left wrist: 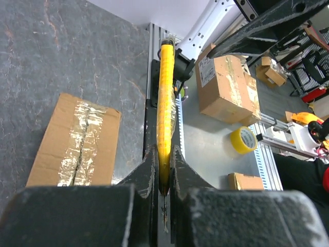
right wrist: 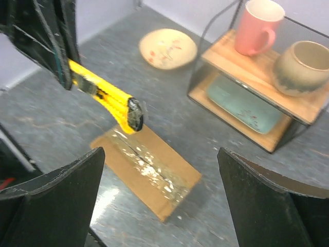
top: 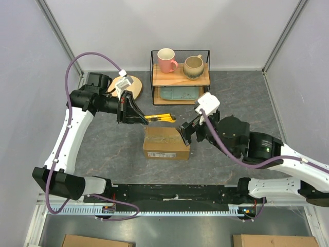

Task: Unpack the express box
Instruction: Pick up the knife from the center of the board.

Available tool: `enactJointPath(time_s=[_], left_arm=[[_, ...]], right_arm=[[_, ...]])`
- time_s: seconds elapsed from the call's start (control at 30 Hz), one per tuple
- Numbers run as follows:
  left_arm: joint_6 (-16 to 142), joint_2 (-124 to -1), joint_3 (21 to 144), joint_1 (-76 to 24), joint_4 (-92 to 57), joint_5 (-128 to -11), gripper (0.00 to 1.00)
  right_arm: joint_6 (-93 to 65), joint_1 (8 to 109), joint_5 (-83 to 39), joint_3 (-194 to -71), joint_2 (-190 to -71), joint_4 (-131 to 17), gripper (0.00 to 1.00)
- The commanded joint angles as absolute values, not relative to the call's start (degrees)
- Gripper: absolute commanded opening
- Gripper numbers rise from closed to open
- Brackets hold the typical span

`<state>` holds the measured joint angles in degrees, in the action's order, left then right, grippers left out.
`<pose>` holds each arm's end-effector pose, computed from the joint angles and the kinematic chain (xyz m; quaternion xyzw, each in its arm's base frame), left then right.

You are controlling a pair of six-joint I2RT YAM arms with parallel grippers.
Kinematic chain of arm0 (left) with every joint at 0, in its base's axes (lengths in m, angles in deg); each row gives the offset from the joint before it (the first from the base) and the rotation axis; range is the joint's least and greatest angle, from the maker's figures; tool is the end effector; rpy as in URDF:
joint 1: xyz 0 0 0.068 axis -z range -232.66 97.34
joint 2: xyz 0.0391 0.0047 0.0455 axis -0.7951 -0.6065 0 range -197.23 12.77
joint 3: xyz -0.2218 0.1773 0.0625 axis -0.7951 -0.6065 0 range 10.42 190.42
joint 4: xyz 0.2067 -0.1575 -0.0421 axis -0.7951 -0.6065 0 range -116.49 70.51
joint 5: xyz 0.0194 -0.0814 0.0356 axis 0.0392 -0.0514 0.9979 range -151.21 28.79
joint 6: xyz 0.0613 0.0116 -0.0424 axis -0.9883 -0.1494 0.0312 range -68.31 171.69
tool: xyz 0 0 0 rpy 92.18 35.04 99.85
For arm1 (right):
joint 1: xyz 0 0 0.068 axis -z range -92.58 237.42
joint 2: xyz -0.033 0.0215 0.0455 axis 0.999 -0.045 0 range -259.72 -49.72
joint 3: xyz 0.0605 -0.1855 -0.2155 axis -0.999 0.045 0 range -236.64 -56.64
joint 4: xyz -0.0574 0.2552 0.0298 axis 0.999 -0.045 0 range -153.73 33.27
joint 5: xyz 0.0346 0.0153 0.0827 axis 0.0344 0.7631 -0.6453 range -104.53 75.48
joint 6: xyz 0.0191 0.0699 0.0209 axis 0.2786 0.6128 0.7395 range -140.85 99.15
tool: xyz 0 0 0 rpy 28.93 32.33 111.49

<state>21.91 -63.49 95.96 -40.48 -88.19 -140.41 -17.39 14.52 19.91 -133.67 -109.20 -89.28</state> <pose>0.2123 -0.1098 0.4129 0.4231 0.6338 -0.5765 0.2948 0.0978 0.1960 0.4557 -0.2835 0.7255 0.1749 0.6023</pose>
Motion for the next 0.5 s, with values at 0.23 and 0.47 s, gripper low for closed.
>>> enactJointPath(time_s=[0.23, 0.47], left_arm=[[40.61, -55.96, 95.23, -48.45, -69.23, -159.21, 0.02], [42.54, -57.10, 97.43, -48.53, -69.32, -159.65, 0.02]], right_arm=[[-1.88, 20.18, -6.95, -127.84, -107.20, -73.97, 0.98], [3.39, 23.17, -13.55, -122.65, -110.09, -57.18, 0.98]])
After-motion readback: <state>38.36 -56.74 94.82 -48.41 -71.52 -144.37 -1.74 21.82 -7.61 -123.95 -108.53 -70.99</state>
